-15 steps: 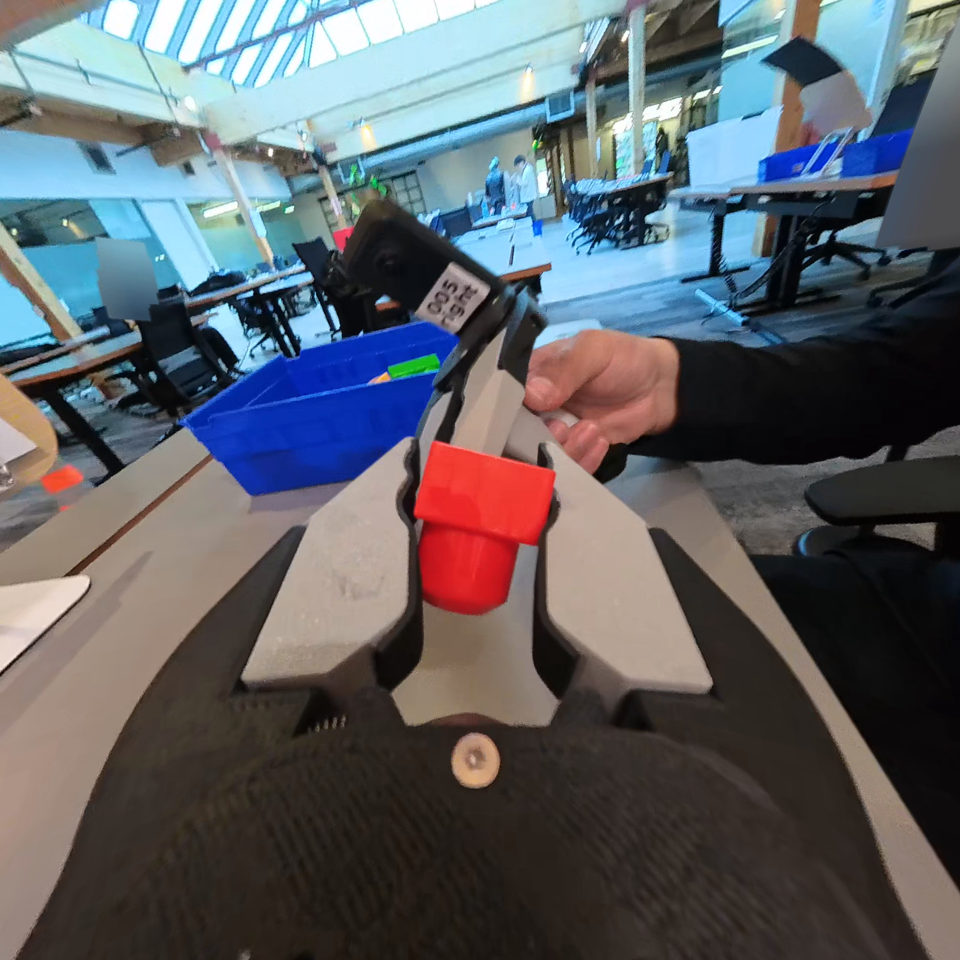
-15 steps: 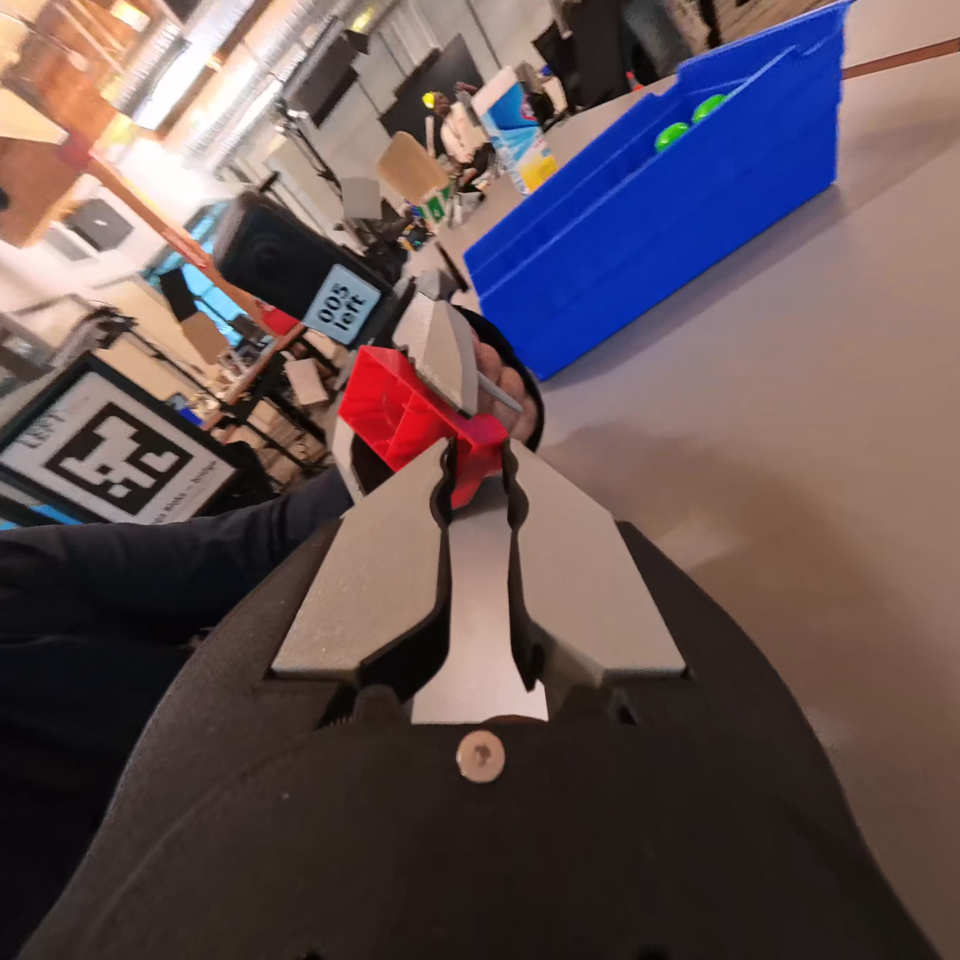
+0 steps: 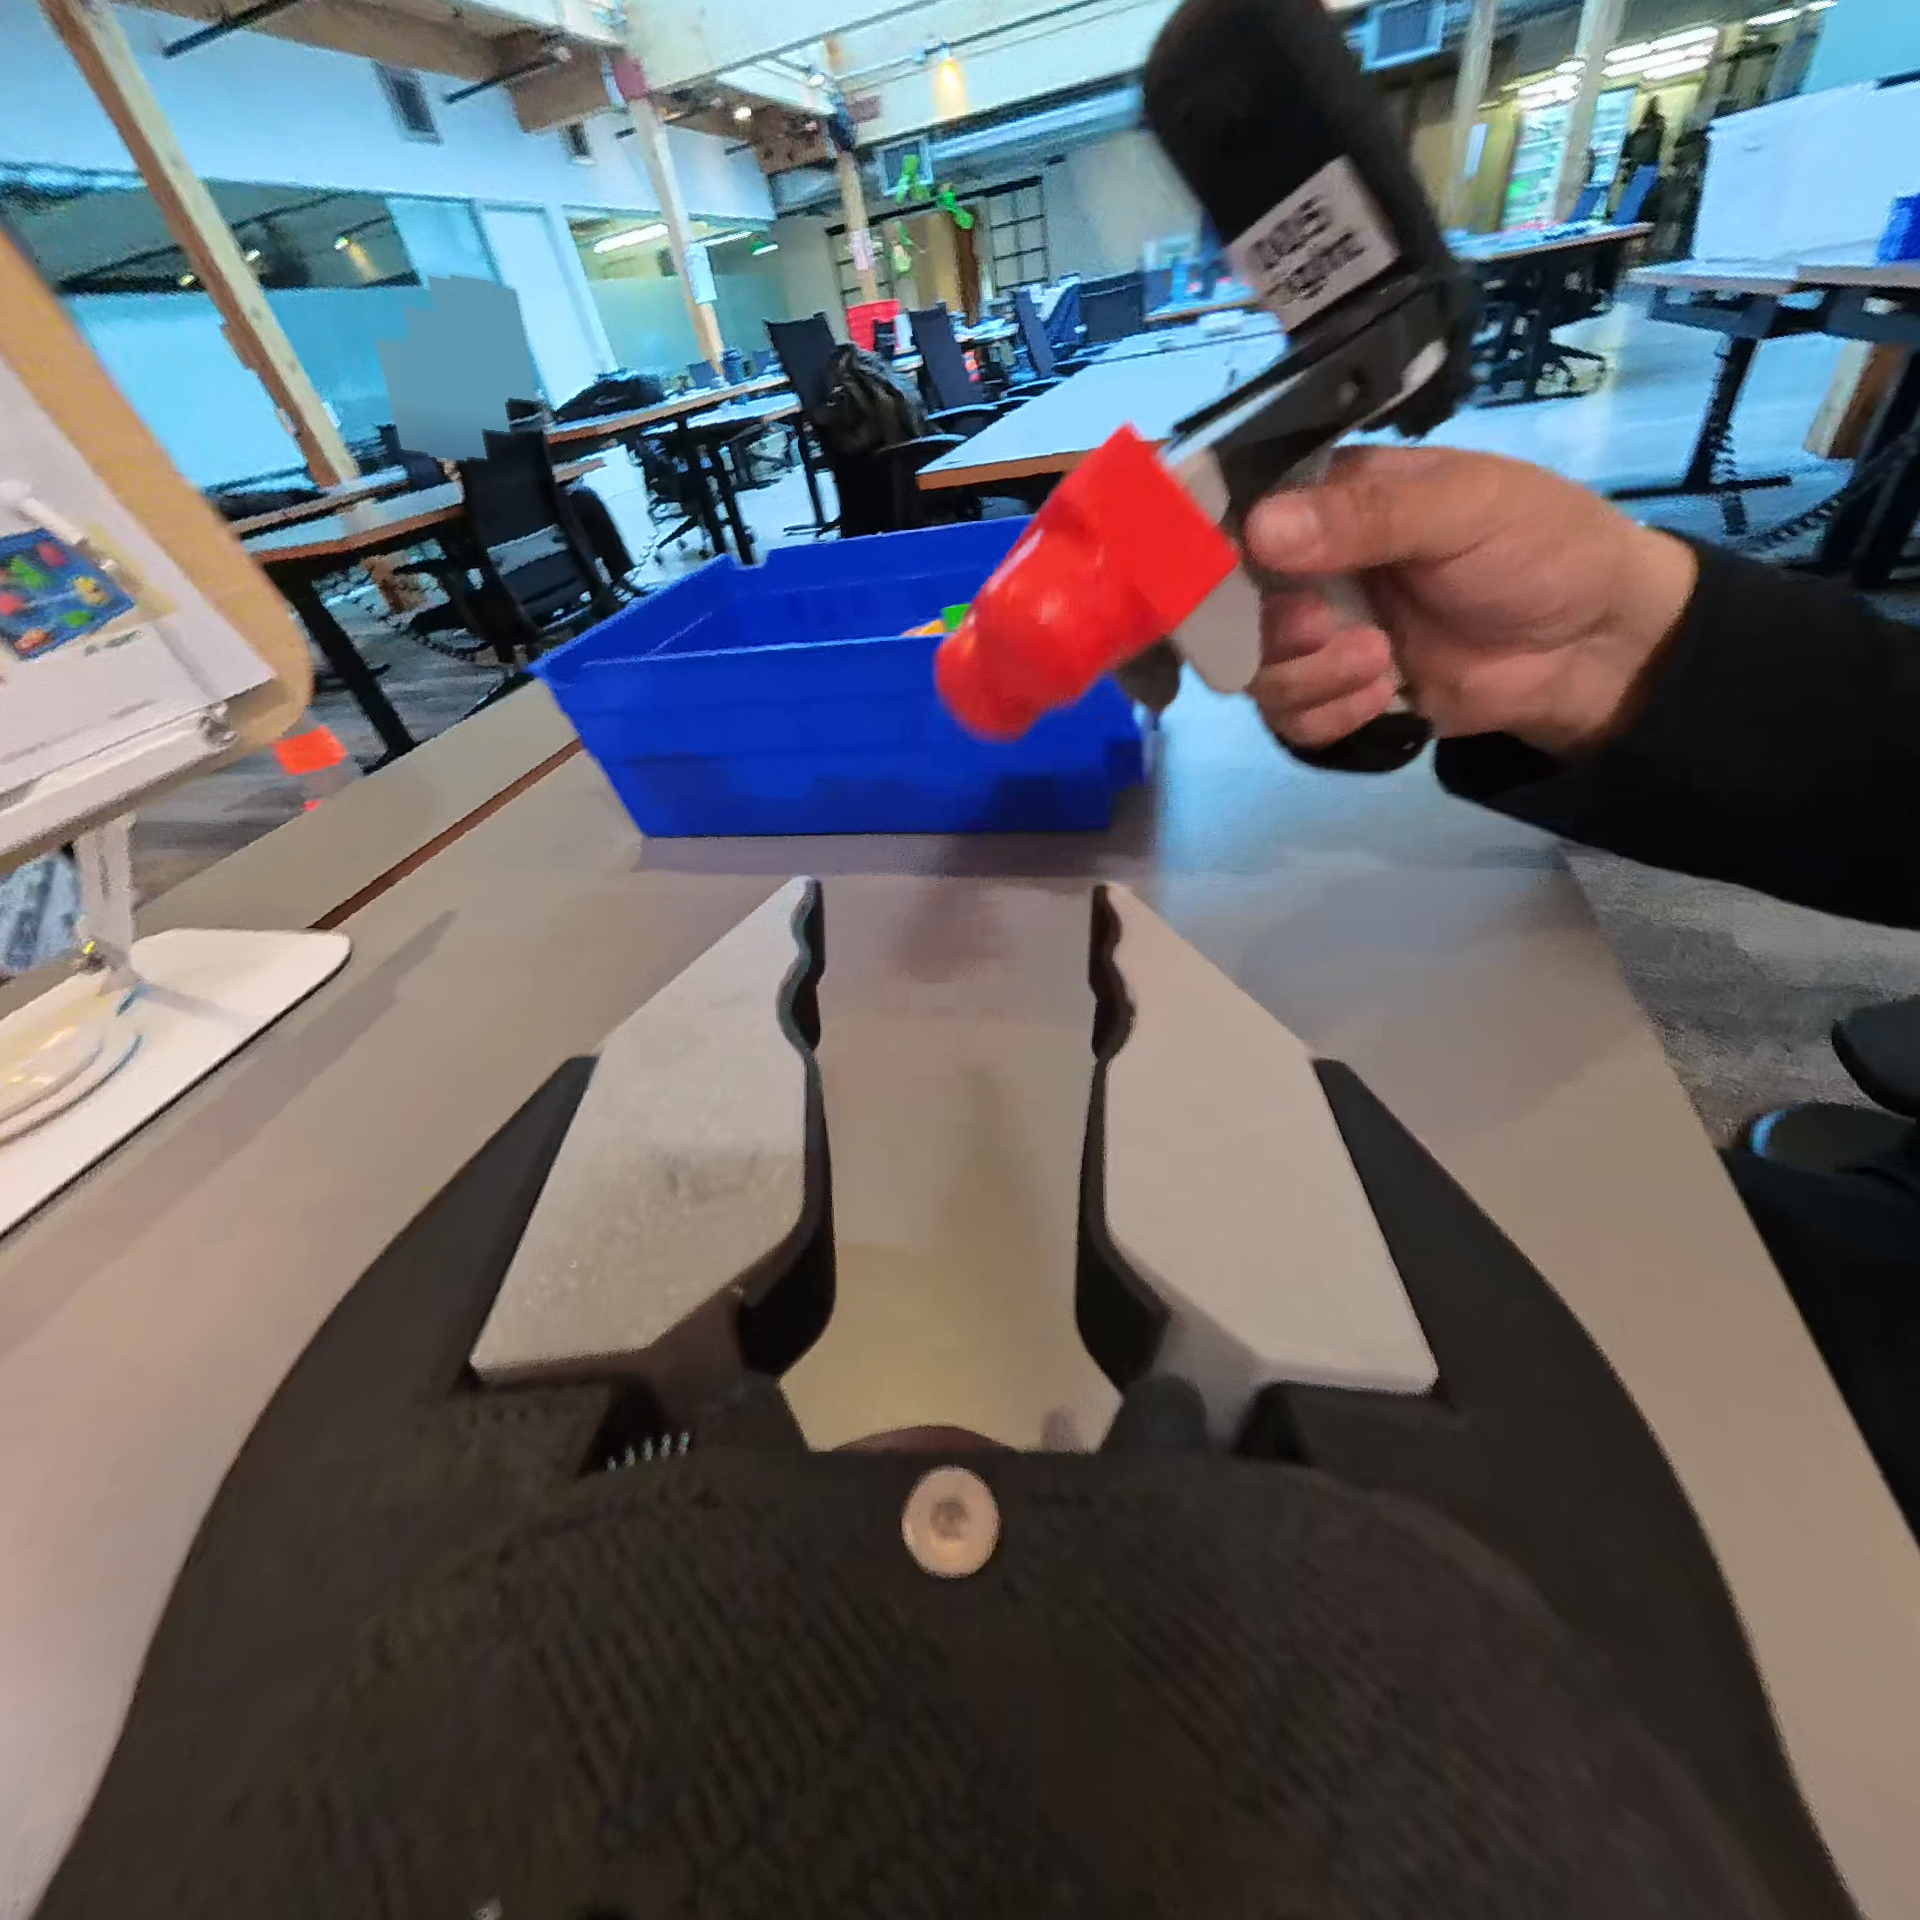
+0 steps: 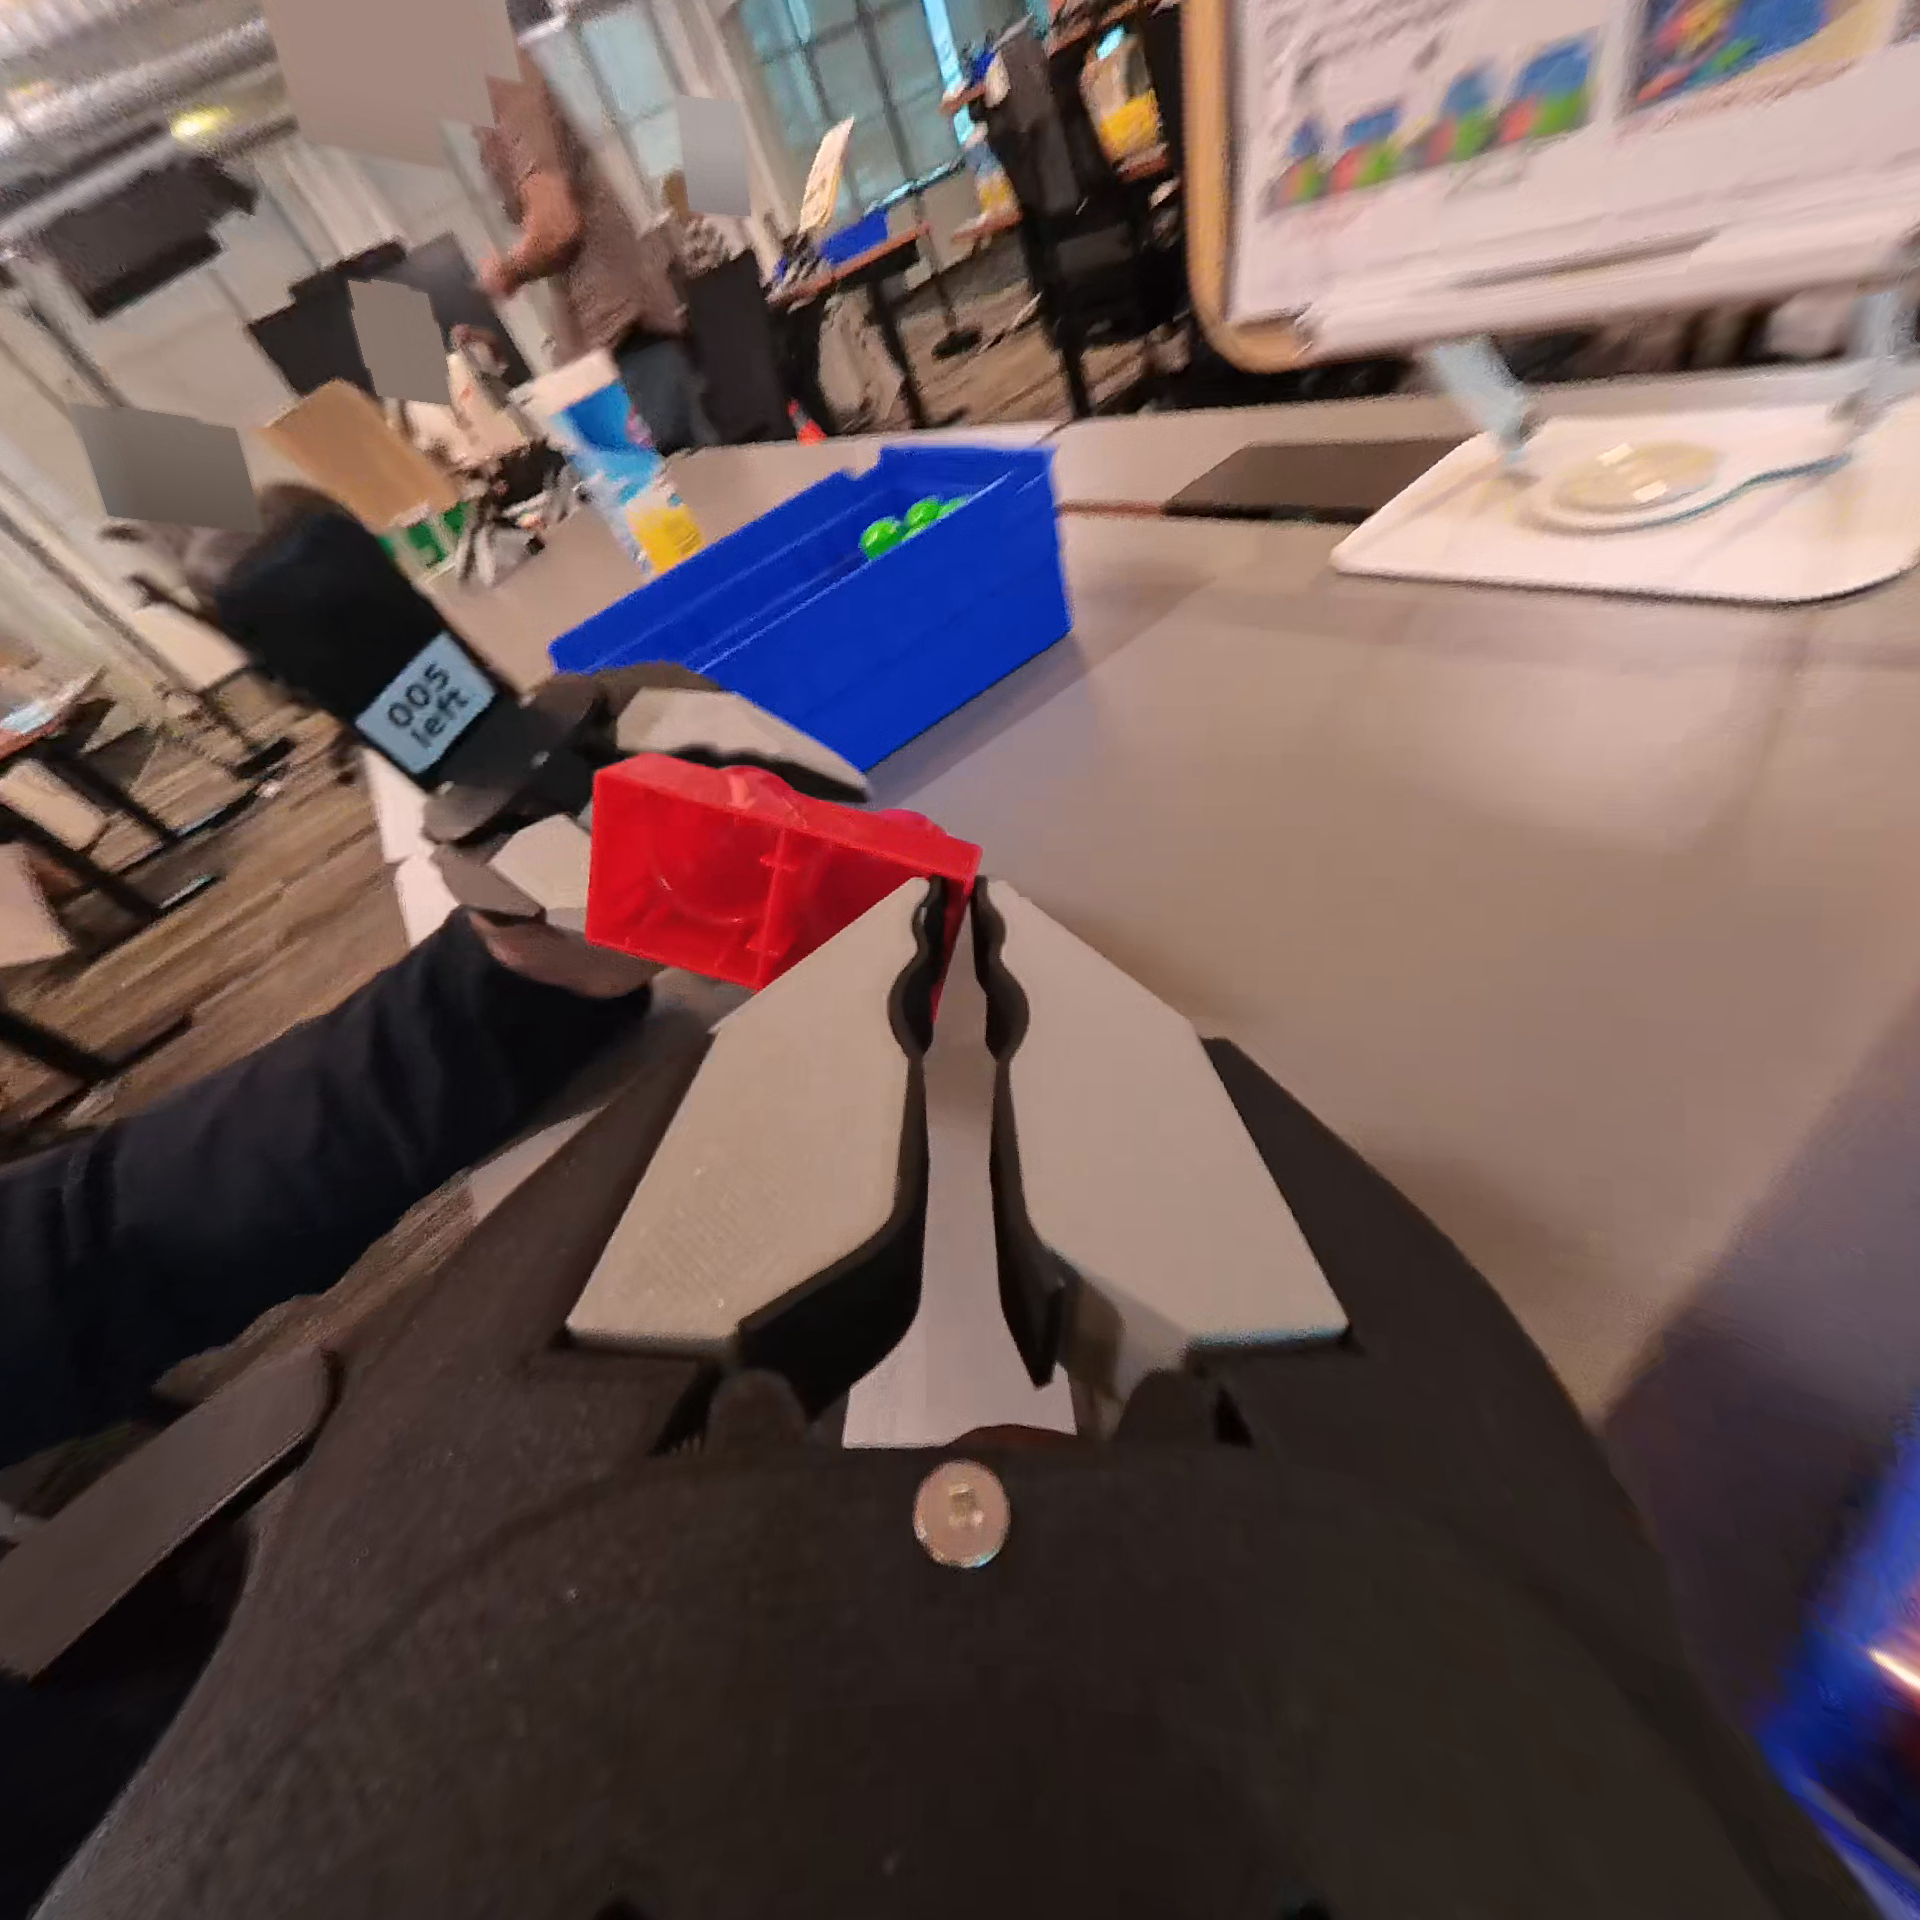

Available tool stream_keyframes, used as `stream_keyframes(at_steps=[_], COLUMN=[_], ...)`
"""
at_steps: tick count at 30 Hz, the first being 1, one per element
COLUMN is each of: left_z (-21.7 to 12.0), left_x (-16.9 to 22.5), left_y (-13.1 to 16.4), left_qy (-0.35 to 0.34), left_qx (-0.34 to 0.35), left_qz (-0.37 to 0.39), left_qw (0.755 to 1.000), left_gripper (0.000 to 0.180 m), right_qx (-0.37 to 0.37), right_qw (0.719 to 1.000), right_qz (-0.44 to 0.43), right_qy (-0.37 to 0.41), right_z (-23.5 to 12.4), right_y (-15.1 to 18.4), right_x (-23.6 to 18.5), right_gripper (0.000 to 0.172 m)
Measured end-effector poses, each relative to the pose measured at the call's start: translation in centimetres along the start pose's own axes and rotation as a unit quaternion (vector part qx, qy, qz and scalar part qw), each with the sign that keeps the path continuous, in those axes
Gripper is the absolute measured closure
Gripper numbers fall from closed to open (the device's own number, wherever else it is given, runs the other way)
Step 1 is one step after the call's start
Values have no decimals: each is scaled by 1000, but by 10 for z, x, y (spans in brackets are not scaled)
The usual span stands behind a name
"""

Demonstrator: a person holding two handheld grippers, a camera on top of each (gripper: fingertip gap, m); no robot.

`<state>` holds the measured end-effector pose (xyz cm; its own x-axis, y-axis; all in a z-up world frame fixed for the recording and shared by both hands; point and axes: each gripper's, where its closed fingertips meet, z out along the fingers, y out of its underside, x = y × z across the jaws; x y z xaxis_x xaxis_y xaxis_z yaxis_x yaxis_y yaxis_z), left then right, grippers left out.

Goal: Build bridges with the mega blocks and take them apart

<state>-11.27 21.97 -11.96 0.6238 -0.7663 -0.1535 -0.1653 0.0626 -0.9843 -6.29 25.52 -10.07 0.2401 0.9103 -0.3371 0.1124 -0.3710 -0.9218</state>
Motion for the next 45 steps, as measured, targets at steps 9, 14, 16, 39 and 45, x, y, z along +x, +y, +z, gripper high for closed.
stream_keyframes(at_steps=[9, 14, 16, 39, 45], left_z=[1, -3, -4, -49, -176], left_x=[-41, -50, -50, -76, -156], left_y=[40, 45, 45, 15, -26], left_qy=[-73, -81, -79, -200, -399], left_qx=[-74, -76, -74, -44, -105], left_qz=[-104, -140, -150, -127, -105], left_qw=[989, 984, 983, 971, 905], left_gripper=[125, 125, 125, 130, 141], right_qx=[5, -18, -26, -43, -72], right_qw=[938, 916, 915, 963, 956], right_qz=[-76, -94, -94, -221, -257], right_qy=[339, 389, 393, 147, 123], right_z=[-113, -127, -126, 85, 104], right_y=[-54, -50, -46, -4, 23], right_x=[154, 180, 182, 33, 21], right_gripper=[170, 167, 159, 131, 131])
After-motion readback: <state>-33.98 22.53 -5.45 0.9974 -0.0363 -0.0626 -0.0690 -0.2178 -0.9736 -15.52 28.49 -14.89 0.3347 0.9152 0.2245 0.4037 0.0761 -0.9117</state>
